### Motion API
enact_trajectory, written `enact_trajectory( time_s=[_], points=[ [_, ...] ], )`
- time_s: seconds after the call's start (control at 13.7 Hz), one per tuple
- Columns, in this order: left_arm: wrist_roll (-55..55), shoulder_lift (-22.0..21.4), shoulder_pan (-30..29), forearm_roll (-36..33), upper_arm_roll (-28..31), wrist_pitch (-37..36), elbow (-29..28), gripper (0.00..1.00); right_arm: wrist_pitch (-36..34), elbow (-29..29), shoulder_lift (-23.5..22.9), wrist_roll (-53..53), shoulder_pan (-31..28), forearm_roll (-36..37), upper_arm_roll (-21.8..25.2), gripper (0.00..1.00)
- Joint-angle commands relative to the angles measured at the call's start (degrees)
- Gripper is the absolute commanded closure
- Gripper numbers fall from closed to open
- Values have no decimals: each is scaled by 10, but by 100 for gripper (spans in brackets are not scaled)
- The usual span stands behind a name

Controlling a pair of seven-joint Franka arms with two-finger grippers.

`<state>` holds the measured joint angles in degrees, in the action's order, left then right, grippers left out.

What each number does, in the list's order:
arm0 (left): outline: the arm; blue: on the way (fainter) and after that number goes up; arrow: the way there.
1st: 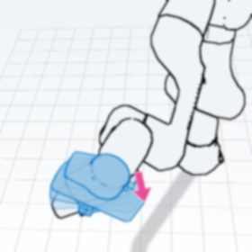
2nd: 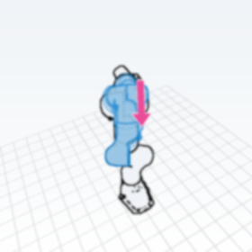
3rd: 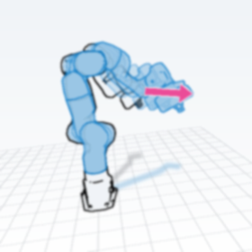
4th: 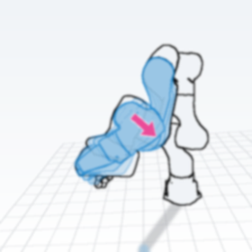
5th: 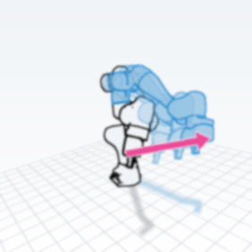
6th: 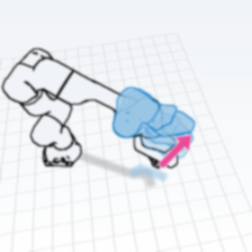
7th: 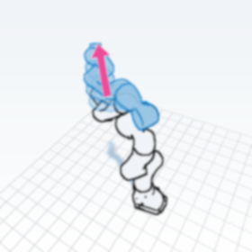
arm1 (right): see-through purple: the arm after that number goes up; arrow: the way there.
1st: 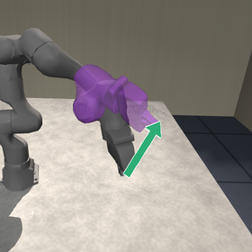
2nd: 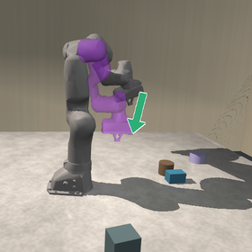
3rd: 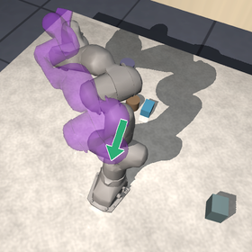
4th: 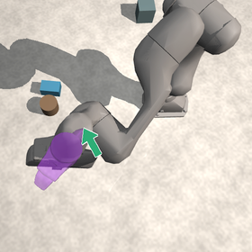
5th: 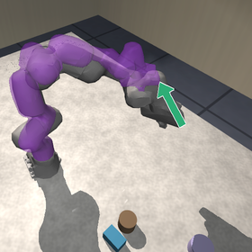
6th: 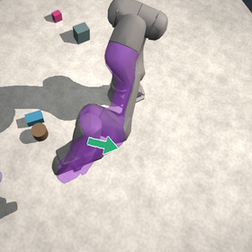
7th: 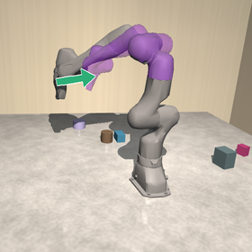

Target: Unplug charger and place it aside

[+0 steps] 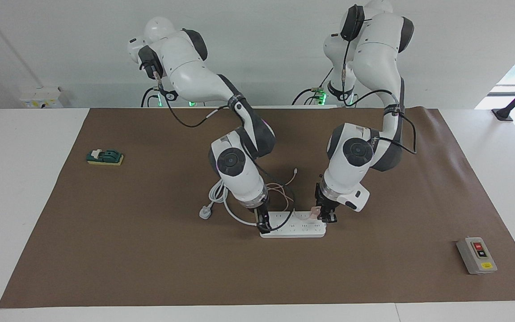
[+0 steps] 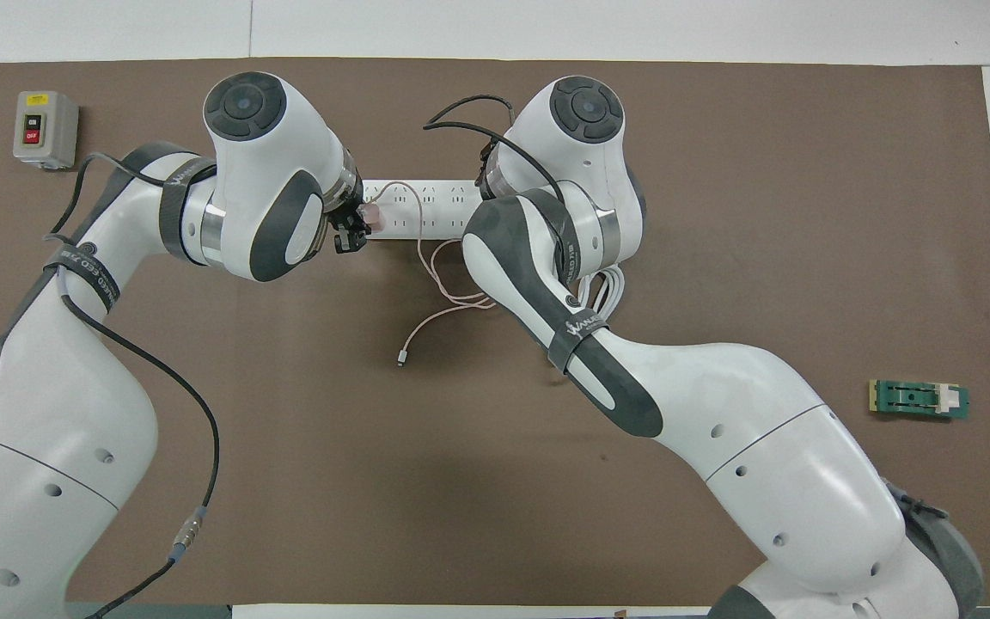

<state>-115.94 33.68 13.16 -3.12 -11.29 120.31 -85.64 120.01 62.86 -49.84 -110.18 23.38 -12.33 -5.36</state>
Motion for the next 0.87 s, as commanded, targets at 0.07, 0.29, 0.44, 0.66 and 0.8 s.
enact_trajectory(
  time_s=[0.07, 0.29, 0.44, 0.66, 0.8],
  points=[
    [-12, -17, 0, -12, -1, 21, -26, 100, 19, -19, -10, -11, -1, -9, 3, 4],
    [-12, -17, 0, -12, -1, 25, -28, 100, 30, -17, -12, -10, -1, -8, 3, 4],
    [-11, -18, 0, -12, -1, 25, -29, 100, 43, -14, -13, -9, -1, -7, 3, 4],
    [-11, -18, 0, -13, -1, 25, -29, 100, 47, -13, -21, -9, 9, -4, 3, 4],
    [-11, -18, 0, -12, -1, 28, -29, 100, 53, -13, -22, -9, 9, -4, 3, 4]
  ],
)
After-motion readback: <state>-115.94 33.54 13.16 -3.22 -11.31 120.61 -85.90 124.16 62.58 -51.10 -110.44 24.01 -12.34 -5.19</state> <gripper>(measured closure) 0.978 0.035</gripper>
